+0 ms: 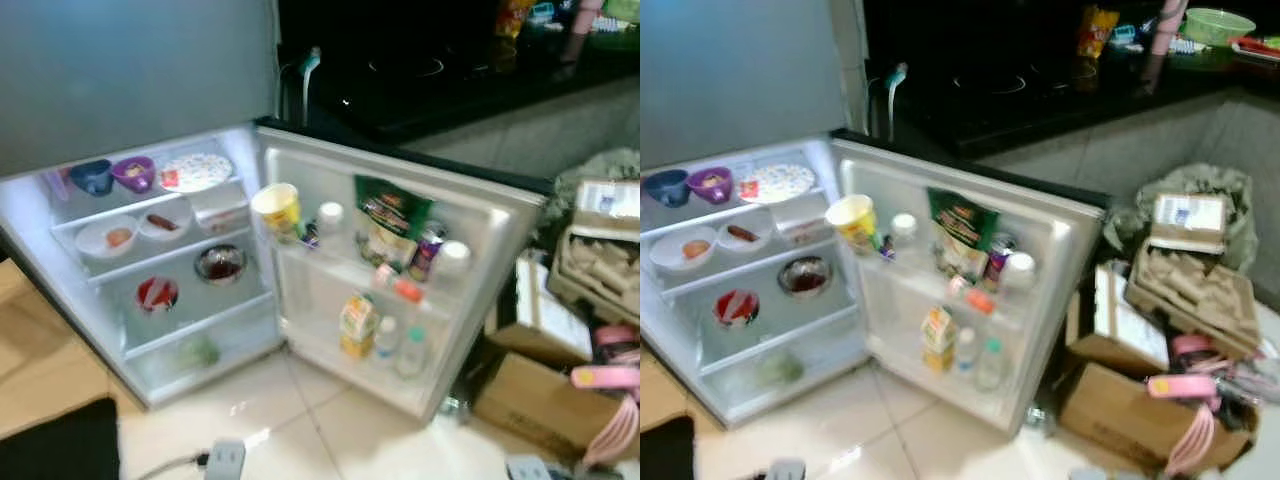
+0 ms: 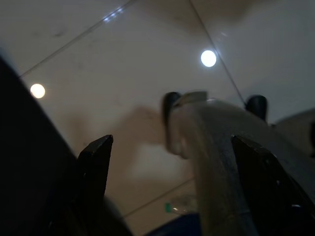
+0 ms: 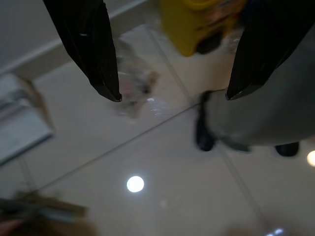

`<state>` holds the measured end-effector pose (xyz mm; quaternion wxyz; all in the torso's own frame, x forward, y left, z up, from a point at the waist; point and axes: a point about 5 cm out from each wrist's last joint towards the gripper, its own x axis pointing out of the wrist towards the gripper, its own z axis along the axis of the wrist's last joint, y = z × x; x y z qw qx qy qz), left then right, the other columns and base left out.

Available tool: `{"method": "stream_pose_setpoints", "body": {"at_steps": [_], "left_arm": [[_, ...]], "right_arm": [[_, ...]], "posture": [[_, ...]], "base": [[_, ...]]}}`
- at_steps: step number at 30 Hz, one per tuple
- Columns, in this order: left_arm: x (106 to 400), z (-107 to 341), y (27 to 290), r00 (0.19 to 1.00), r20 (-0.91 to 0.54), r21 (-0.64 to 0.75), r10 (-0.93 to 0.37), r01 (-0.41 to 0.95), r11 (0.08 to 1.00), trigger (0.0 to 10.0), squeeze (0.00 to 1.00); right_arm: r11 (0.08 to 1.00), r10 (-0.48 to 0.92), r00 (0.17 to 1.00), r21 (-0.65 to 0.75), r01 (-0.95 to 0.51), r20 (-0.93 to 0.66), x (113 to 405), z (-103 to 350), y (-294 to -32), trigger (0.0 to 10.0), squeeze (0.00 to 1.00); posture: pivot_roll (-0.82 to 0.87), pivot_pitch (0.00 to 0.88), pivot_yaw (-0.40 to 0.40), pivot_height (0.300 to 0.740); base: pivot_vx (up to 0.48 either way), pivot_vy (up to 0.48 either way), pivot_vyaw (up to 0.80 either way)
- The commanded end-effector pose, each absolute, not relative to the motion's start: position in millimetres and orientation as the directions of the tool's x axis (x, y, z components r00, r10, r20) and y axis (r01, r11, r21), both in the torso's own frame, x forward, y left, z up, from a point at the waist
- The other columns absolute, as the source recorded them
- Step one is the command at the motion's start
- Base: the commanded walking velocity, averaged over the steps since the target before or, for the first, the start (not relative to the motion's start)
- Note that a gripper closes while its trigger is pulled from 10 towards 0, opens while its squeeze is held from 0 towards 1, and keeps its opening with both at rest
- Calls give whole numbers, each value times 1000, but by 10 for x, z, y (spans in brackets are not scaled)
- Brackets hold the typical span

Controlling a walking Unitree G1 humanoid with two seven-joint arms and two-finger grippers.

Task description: Restocking fridge

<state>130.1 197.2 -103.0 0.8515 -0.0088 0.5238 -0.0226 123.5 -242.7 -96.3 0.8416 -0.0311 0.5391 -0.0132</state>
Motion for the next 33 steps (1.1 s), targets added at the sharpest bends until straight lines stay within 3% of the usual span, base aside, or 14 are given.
{"method": "stream_pose_setpoints", "body": {"at_steps": [1,9,19,30,33], "left_arm": [[1225,-1058,1965,421,-906,-42,-50,28,999,10000,0],[1227,-1058,1963,421,-906,-41,-49,28,999,10000,0],[1232,-1056,1962,422,-905,-42,-52,34,999,10000,0],[1250,-1051,1954,425,-903,-45,-60,45,998,10000,0],[1247,-1052,1959,423,-904,-43,-59,48,998,10000,0]], "right_arm": [[999,-29,463,-38,-11,-886,1323,-940,-2378,10000,0],[999,0,539,-20,-31,-842,1529,-845,-2401,10000,0],[996,-91,587,-68,61,-804,1668,-736,-2585,10000,0],[893,-425,619,-196,405,-661,1902,-360,-3209,10000,0],[817,-499,696,-12,576,-516,2177,-7,-3465,10000,0]], "posture": [[-4,0,-42,740],[-10,0,-36,740],[-12,0,-36,740],[-8,0,-35,740],[-10,0,-33,740]], "base": [[0,0,0],[0,0,422],[0,0,636],[0,0,0],[0,0,0]]}}
